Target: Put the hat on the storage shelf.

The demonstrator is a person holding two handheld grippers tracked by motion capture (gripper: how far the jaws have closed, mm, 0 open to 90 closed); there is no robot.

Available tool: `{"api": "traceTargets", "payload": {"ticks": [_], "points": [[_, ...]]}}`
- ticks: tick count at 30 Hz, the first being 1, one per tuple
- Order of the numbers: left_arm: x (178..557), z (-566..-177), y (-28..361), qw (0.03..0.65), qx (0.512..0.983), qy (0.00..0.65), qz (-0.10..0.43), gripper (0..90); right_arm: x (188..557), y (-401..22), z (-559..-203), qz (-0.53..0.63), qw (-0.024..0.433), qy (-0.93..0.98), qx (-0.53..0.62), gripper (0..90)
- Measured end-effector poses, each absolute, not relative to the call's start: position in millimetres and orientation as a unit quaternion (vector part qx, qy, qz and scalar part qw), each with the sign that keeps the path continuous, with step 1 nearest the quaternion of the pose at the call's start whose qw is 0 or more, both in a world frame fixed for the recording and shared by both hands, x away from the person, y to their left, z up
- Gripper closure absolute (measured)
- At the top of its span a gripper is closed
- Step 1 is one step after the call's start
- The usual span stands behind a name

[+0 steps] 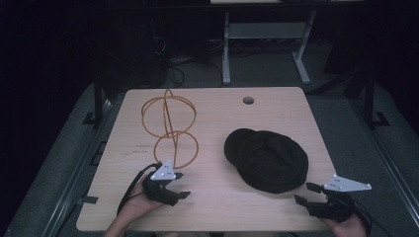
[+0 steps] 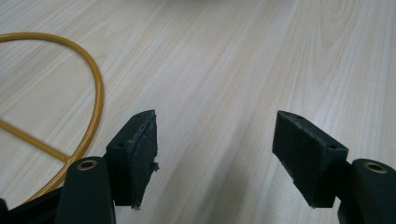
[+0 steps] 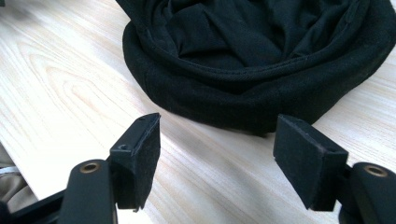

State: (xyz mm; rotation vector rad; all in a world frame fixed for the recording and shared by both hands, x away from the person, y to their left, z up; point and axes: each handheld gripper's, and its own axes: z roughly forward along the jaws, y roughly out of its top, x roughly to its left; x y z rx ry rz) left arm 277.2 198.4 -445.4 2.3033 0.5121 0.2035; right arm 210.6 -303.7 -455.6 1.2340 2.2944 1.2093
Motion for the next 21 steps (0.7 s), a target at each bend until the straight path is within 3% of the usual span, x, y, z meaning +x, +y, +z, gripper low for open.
{"api": "traceTargets", "payload": {"ticks": [21], "points": [[278, -420, 175, 0.419, 0.887, 0.188, 0.046, 24.7, 209, -302, -452, 0.422, 0.137, 0.791, 0.421, 28.3]]}}
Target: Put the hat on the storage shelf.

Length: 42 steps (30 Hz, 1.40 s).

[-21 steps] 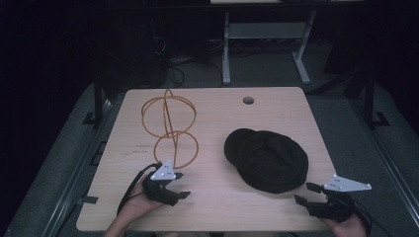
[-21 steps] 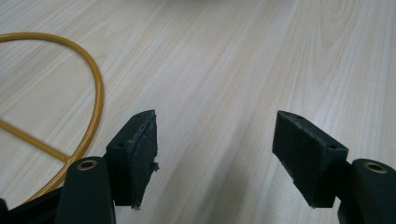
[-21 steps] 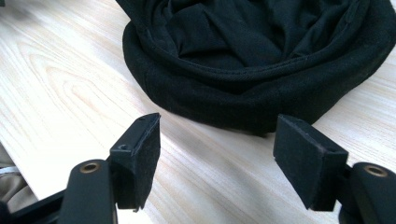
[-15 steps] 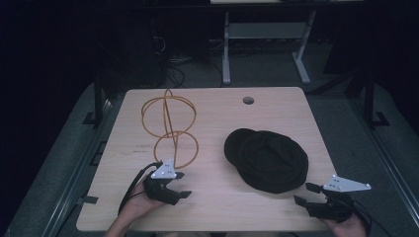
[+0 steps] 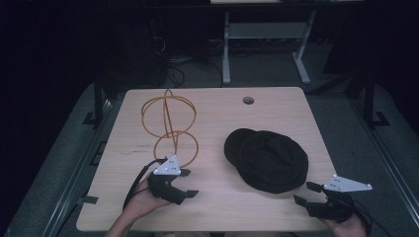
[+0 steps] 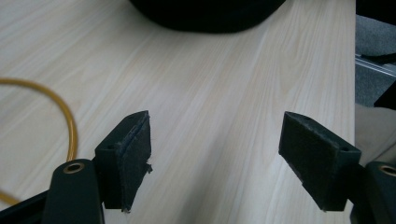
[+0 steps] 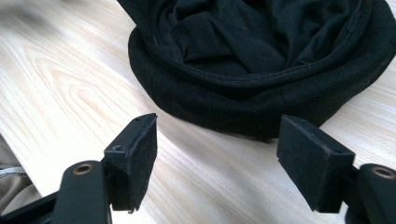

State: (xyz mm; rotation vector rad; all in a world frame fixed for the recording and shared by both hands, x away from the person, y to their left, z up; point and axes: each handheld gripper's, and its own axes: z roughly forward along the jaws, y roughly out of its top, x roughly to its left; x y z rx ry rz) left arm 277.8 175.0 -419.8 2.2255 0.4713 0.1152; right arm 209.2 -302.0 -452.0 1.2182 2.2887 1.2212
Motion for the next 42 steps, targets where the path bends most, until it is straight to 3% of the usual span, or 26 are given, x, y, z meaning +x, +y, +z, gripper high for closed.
{"api": "traceTargets", "payload": {"ticks": [25, 42], "points": [[308, -389, 87, 0.418, 0.9, 0.114, 0.05, 25.0, 209, -307, -451, 0.44, 0.124, 0.786, 0.417, 27.6], [327, -391, 45, 0.399, 0.913, 0.081, 0.034, 25.7, 210, -310, -451, 0.451, 0.121, 0.781, 0.415, 27.6]]}}
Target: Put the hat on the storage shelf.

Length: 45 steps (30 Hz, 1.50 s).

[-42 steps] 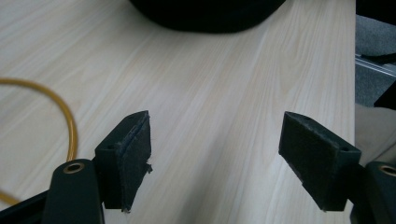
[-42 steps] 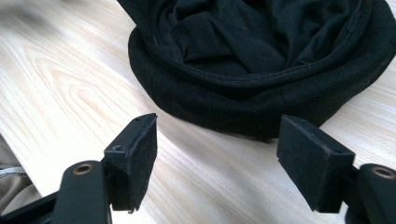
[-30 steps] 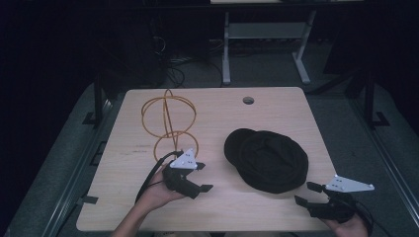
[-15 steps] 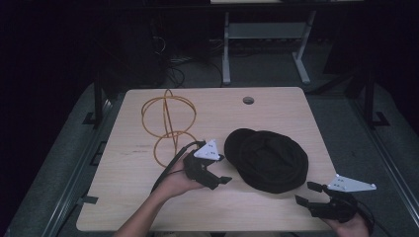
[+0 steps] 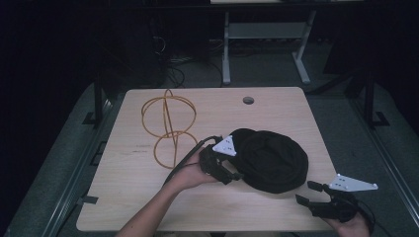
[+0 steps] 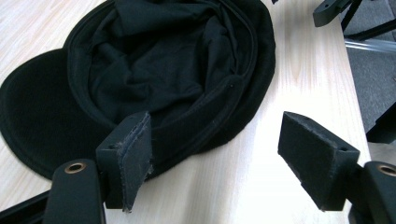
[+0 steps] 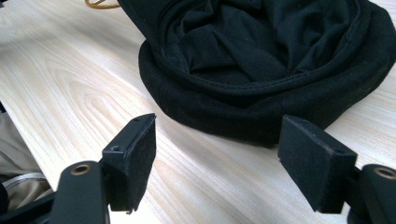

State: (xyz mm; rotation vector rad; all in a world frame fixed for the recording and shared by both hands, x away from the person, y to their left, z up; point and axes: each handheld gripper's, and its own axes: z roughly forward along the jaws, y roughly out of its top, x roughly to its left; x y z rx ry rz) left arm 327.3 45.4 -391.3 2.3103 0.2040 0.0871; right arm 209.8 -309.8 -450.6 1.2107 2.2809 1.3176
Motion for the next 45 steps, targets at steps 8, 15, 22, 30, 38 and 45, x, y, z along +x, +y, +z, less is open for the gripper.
{"api": "traceTargets", "payload": {"ticks": [8, 15, 22, 30, 38, 45], "points": [[333, -397, 29, 0.382, 0.922, 0.058, 0.03, 27.1, 210, -309, -451, 0.451, 0.12, 0.782, 0.414, 27.6], [339, -410, 18, 0.343, 0.938, 0.04, 0.021, 29.1, 210, -310, -452, 0.452, 0.118, 0.781, 0.414, 27.6], [343, -419, 13, 0.333, 0.942, 0.041, 0.03, 32.2, 210, -309, -452, 0.452, 0.117, 0.782, 0.413, 27.6], [347, -422, 7, 0.312, 0.948, 0.017, 0.063, 43.3, 210, -307, -453, 0.451, 0.115, 0.783, 0.412, 27.6], [341, -420, 4, 0.308, 0.947, -0.01, 0.086, 57.4, 210, -308, -453, 0.452, 0.117, 0.783, 0.412, 27.5], [335, -416, 2, 0.309, 0.945, -0.03, 0.101, 67.7, 210, -307, -453, 0.452, 0.117, 0.783, 0.412, 27.5]]}}
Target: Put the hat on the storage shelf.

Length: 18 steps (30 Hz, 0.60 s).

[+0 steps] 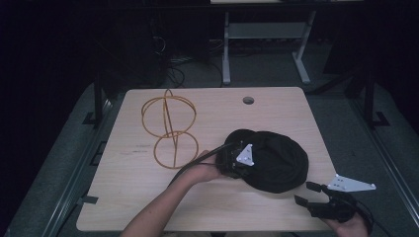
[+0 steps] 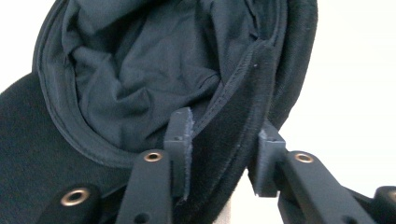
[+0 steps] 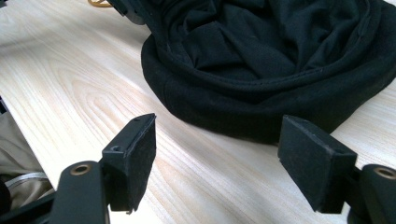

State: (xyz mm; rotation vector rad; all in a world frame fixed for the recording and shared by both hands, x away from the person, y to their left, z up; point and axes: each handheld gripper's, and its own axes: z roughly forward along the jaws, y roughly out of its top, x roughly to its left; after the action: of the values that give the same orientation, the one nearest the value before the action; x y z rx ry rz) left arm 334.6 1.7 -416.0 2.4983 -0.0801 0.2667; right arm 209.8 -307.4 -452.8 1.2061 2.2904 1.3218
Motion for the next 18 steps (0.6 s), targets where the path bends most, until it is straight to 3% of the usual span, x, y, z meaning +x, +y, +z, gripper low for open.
{"api": "traceTargets", "payload": {"ticks": [10, 18], "points": [[326, -395, 4, 0.364, 0.927, -0.036, 0.082, 82.4, 208, -308, -452, 0.454, 0.121, 0.779, 0.414, 27.5], [329, -379, 14, 0.415, 0.908, -0.005, 0.058, 84.1, 207, -308, -447, 0.472, 0.126, 0.77, 0.411, 27.5]]}}
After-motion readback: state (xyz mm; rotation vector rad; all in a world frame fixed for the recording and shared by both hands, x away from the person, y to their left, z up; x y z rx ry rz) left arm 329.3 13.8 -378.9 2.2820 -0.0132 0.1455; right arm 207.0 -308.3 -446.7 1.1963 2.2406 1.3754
